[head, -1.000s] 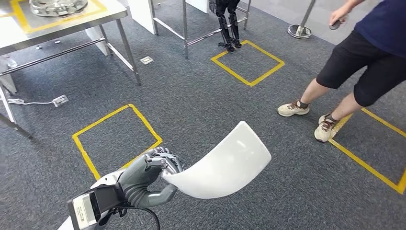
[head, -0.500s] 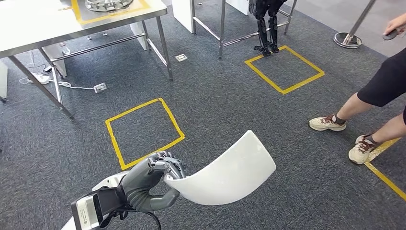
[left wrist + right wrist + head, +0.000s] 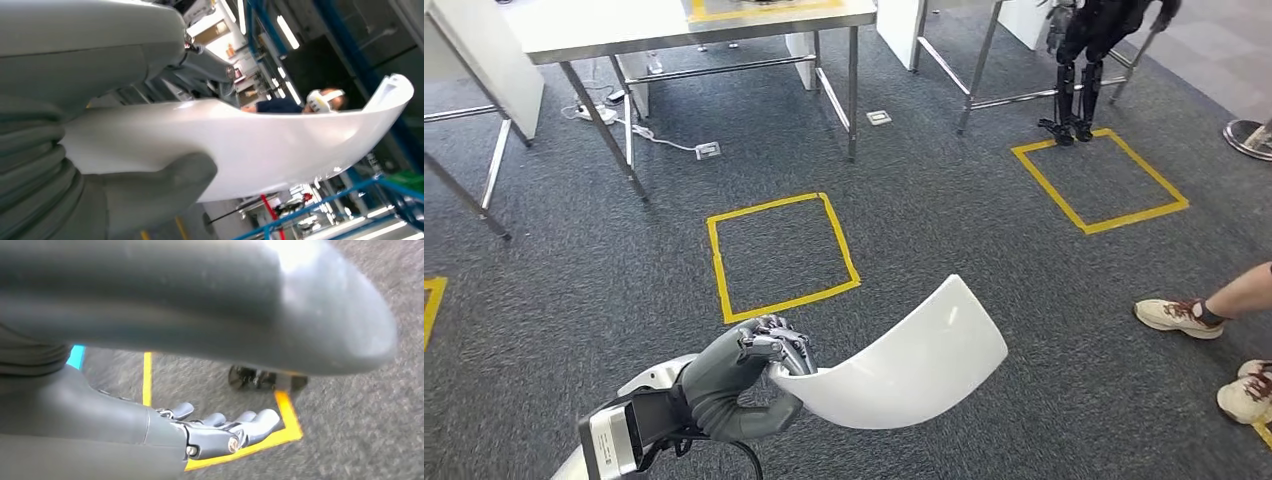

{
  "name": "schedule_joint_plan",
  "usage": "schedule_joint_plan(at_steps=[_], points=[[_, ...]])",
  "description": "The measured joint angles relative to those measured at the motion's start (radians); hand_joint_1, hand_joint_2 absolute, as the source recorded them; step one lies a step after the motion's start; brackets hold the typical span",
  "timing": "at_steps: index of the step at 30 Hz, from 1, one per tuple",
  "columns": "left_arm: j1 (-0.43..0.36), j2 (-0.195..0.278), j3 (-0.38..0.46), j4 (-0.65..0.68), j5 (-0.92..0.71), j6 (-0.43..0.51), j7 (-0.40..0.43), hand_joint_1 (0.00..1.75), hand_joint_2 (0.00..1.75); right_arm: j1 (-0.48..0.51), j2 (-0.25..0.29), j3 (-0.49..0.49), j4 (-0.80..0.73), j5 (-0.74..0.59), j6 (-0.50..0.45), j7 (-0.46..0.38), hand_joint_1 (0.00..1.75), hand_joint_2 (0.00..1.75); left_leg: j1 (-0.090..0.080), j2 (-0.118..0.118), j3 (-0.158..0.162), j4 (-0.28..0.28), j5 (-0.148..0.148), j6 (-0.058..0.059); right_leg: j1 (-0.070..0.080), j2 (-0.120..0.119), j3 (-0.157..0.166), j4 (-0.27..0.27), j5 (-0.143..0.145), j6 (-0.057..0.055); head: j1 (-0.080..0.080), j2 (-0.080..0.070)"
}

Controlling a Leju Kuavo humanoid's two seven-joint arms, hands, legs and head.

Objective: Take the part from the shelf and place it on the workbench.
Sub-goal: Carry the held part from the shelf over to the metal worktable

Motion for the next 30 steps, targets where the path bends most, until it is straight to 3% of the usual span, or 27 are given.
schedule_joint_plan(at_steps=[2, 3, 4, 7, 9, 11, 13, 14, 16, 18, 19, 20, 22, 24, 28, 30], points=[[0.003, -0.002, 0.0, 0.0, -0.001, -0.004, 0.0, 1.75, 1.75, 0.006, 0.0, 0.0, 0.0, 0.0, -0.001, -0.002, 0.0, 0.0, 0.0, -0.029, -0.003, 0.0, 0.002, 0.003, -0.001, 0.027, -0.064, 0.123, -0.048, 0.003, 0.004, 0.0], [0.005, -0.002, 0.0, 0.001, -0.002, -0.006, 0.0, 1.75, 1.75, 0.008, 0.0, 0.0, 0.0, 0.0, 0.0, -0.004, 0.0, 0.0, 0.0, -0.043, -0.004, 0.001, 0.003, 0.002, -0.001, 0.03, -0.08, 0.148, -0.046, 0.003, 0.005, 0.0], [0.006, -0.002, 0.0, 0.001, -0.003, -0.007, 0.0, 1.75, 1.75, 0.009, 0.0, -0.001, 0.0, 0.0, 0.0, -0.006, 0.0, 0.0, 0.001, -0.054, -0.004, 0.001, 0.003, 0.002, -0.001, 0.031, -0.076, 0.131, -0.023, 0.002, 0.005, 0.0], [0.007, -0.007, 0.0, -0.001, -0.007, -0.01, 0.001, 1.75, 1.75, 0.004, 0.0, -0.004, 0.0, -0.006, -0.006, -0.013, 0.0, 0.0, 0.0, -0.079, -0.002, 0.005, 0.003, -0.006, -0.002, 0.042, 0.004, -0.06, 0.078, -0.005, 0.011, 0.0], [0.007, -0.009, 0.0, -0.002, -0.012, -0.012, 0.003, 1.75, 1.75, -0.001, -0.001, -0.007, 0.0, -0.01, -0.013, -0.015, 0.0, 0.0, -0.002, -0.087, -0.005, 0.005, 0.004, -0.02, 0.002, 0.051, 0.029, -0.125, 0.096, -0.014, 0.013, 0.0], [0.006, -0.009, 0.0, -0.003, -0.014, -0.014, 0.004, 1.75, 1.75, -0.003, -0.001, -0.008, 0.0, -0.012, -0.017, -0.015, 0.0, 0.0, -0.002, -0.09, -0.007, 0.001, 0.006, -0.034, 0.004, 0.049, 0.026, -0.128, 0.099, -0.028, 0.013, 0.0], [0.005, -0.009, 0.0, -0.003, -0.015, -0.017, 0.005, 1.75, 1.75, -0.003, 0.0, -0.008, 0.0, -0.013, -0.019, -0.014, 0.0, 0.0, -0.001, -0.07, -0.016, 0.021, -0.01, -0.045, 0.002, 0.043, 0.026, -0.133, 0.105, -0.043, 0.01, 0.0], [0.003, -0.009, 0.0, -0.003, -0.015, -0.018, 0.006, 1.75, 1.75, -0.002, 0.0, -0.008, 0.0, -0.013, -0.02, -0.014, 0.0, 0.0, -0.002, -0.052, -0.031, 0.058, -0.035, -0.049, 0.0, 0.039, 0.026, -0.135, 0.107, -0.049, 0.007, 0.0], [-0.001, -0.009, 0.0, -0.002, -0.014, -0.02, 0.008, 1.75, 1.75, 0.003, 0.0, -0.01, 0.0, -0.013, -0.022, -0.012, 0.0, 0.0, -0.002, -0.019, -0.085, 0.184, -0.104, -0.054, 0.001, 0.03, 0.024, -0.136, 0.108, -0.055, 0.0, 0.0], [-0.001, -0.008, 0.0, 0.001, -0.013, -0.024, 0.011, 1.75, 1.75, 0.007, 0.0, -0.013, 0.0, -0.013, -0.023, -0.01, 0.0, 0.0, -0.001, -0.011, -0.124, 0.278, -0.137, -0.056, 0.003, 0.02, 0.023, -0.135, 0.108, -0.056, -0.001, 0.0], [-0.001, -0.008, 0.0, 0.002, -0.012, -0.026, 0.012, 1.75, 1.75, 0.008, 0.0, -0.015, 0.0, -0.014, -0.023, -0.01, 0.0, 0.0, -0.001, -0.01, -0.118, 0.273, -0.125, -0.055, 0.003, 0.017, 0.024, -0.135, 0.108, -0.056, -0.002, 0.0], [-0.002, -0.008, 0.0, 0.003, -0.011, -0.028, 0.012, 1.75, 1.75, 0.008, 0.0, -0.017, 0.0, -0.014, -0.023, -0.01, 0.0, 0.0, -0.001, -0.008, -0.092, 0.229, -0.098, -0.053, 0.003, 0.014, 0.024, -0.134, 0.107, -0.055, -0.002, 0.0], [-0.005, -0.008, 0.0, 0.003, -0.007, -0.031, 0.013, 1.75, 1.75, 0.007, 0.001, -0.02, 0.0, -0.015, -0.023, -0.01, 0.0, 0.0, -0.003, 0.002, -0.017, 0.089, -0.041, -0.045, 0.006, 0.01, 0.026, -0.131, 0.105, -0.05, -0.002, 0.0], [-0.008, -0.009, 0.0, 0.003, -0.002, -0.036, 0.014, 1.75, 1.75, 0.007, 0.002, -0.023, 0.0, -0.016, -0.024, -0.011, 0.0, 0.0, -0.006, 0.01, 0.022, 0.007, -0.021, -0.036, 0.01, 0.008, 0.025, -0.127, 0.102, -0.043, -0.002, 0.0], [-0.01, -0.01, 0.0, 0.003, 0.001, -0.042, 0.015, 1.75, 1.75, 0.007, 0.002, -0.024, 0.0, -0.016, -0.025, -0.011, 0.0, 0.0, -0.007, 0.006, 0.024, -0.002, -0.02, -0.029, 0.013, 0.008, 0.025, -0.131, 0.106, -0.046, 0.0, 0.0], [-0.011, -0.011, 0.0, 0.003, 0.001, -0.042, 0.015, 1.75, 1.75, 0.006, 0.002, -0.024, 0.0, -0.016, -0.025, -0.011, 0.0, 0.0, -0.008, 0.006, 0.024, -0.002, -0.02, -0.025, 0.013, 0.007, 0.028, -0.137, 0.11, -0.041, 0.0, 0.0]])
